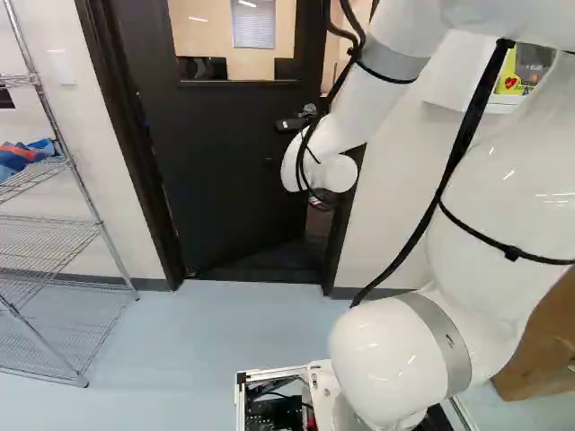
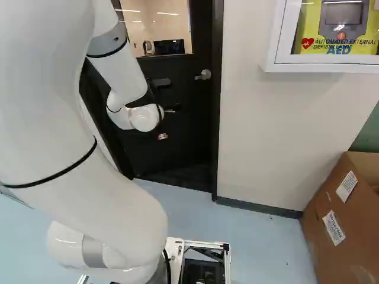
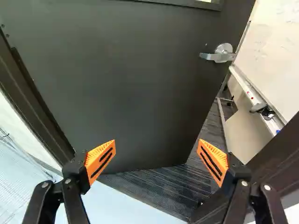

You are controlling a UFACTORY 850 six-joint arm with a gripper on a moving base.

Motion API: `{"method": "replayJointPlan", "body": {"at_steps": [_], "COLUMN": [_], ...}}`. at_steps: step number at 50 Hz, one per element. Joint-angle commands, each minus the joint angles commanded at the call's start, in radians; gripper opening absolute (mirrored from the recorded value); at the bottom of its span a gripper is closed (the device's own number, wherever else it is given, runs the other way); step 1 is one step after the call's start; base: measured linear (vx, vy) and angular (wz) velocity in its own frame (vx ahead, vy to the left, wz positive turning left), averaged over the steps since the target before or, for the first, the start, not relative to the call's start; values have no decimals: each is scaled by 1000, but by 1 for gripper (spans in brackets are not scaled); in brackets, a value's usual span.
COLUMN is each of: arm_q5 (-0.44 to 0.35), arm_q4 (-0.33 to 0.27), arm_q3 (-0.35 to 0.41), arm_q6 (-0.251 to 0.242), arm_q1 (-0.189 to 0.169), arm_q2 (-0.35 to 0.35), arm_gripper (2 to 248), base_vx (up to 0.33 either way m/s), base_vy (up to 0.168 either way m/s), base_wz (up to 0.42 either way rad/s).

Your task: Open the door and move inside

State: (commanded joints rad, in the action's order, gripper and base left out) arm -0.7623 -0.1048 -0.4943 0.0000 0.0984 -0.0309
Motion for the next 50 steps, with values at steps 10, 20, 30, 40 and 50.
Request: {"method": "replayJointPlan", "body": {"at_steps": [10, 20, 30, 40, 50], "arm_q5": [0, 0, 0, 0, 0], "arm_q4": [-3, -3, -3, -3, -3], "arm_q3": [51, 97, 132, 161, 174], "arm_q6": [0, 0, 0, 0, 0], "arm_q1": [-19, -44, -74, -106, -132], "arm_q2": [-52, -100, -138, -171, -185], "arm_gripper": [247, 247, 247, 247, 247], "base_vx": [0, 0, 0, 0, 0], "base_vy": [0, 0, 0, 0, 0], "base_wz": [0, 0, 0, 0, 0]}}
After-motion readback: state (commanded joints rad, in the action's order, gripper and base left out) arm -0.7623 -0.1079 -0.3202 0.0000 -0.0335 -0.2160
